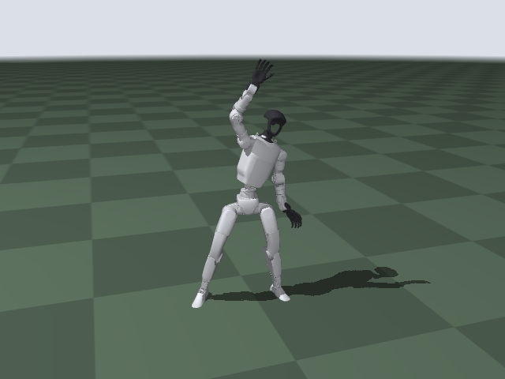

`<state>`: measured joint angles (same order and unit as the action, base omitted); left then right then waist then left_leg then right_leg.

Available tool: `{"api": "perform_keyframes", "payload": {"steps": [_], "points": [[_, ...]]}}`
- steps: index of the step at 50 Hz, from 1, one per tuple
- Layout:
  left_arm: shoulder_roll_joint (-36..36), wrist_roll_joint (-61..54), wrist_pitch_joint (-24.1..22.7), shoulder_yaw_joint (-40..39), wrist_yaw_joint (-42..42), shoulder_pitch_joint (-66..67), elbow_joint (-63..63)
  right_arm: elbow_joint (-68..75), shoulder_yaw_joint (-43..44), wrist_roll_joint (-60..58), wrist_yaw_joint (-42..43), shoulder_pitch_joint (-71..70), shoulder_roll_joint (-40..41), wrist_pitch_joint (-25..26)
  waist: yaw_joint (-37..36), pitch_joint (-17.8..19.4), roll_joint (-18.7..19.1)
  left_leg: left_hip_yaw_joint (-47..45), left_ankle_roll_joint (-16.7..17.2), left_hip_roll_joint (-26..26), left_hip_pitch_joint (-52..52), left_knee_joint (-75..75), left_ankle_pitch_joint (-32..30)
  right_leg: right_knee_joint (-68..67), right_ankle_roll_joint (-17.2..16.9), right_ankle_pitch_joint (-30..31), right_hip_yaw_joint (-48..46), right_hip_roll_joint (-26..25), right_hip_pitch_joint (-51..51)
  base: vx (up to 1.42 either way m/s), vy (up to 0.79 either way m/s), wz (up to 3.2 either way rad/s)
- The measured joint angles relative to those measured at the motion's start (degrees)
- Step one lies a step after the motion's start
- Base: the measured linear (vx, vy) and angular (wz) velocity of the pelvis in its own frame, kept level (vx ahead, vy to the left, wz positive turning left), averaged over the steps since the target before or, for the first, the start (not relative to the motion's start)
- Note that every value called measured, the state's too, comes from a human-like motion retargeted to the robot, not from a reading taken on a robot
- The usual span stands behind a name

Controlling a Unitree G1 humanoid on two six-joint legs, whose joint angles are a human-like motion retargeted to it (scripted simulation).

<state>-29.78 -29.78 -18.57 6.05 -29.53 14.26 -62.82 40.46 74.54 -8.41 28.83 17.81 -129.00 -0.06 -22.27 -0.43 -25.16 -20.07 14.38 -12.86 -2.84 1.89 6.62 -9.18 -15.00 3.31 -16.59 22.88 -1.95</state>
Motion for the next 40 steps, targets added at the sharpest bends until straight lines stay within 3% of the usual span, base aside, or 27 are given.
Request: {"api": "perform_keyframes", "payload": {"steps": [6,10,21,25,32,40], "points": [[1.6,-0.5,0.9,1.5,-0.7,-2.8,0.2,12.9,9.0,12.1,0.9,5.5,0.0,-1.7,3.7,-2.4,8.0,-5.2,0.5,-6.3,-0.2,4.4,-4.6,5.6,0.0,-2.4,3.0,-6.6,-0.2,-0.02,-0.5,-1.13],[3.5,-0.7,1.4,3.7,-1.0,-4.3,1.9,23.1,16.1,21.7,1.6,10.9,0.0,-2.0,5.9,-2.0,14.3,-4.8,-1.0,-9.1,-0.1,8.5,-9.8,6.4,0.0,-2.8,6.3,-9.3,0.4,0.03,-0.42,-0.71],[11.5,-0.1,4.8,6.6,3.0,-3.6,6.6,49.6,38.7,48.1,0.8,29.4,2.1,2.7,10.6,1.2,27.5,0.5,-5.8,-6.0,4.9,20.7,-25.5,6.8,0.0,-3.5,14.1,-5.7,1.0,0.04,-0.18,-0.57],[13.7,0.8,5.9,9.3,3.6,-2.1,6.9,53.8,40.1,54.6,1.0,31.7,6.4,4.1,10.7,1.8,31.7,4.1,-5.3,-3.6,5.7,21.1,-29.8,7.7,0.0,-3.1,17.1,-4.4,0.2,0.03,-0.04,-0.57],[14.7,2.3,6.8,12.7,4.2,-0.4,6.3,56.9,40.1,60.0,3.1,30.6,13.1,6.4,12.2,2.3,36.3,10.6,-2.4,-0.7,5.0,18.1,-32.7,8.6,0.0,-2.5,19.7,-3.9,-1.3,0.02,-0.01,-0.28],[13.3,2.6,5.6,12.0,4.2,-0.6,7.2,56.9,40.1,60.8,3.4,30.9,14.8,5.1,14.0,1.6,36.0,12.0,0.6,-1.4,3.4,15.5,-28.2,8.6,0.0,-2.1,18.6,-4.9,-1.8,-0.01,0.03,0.08]]}}
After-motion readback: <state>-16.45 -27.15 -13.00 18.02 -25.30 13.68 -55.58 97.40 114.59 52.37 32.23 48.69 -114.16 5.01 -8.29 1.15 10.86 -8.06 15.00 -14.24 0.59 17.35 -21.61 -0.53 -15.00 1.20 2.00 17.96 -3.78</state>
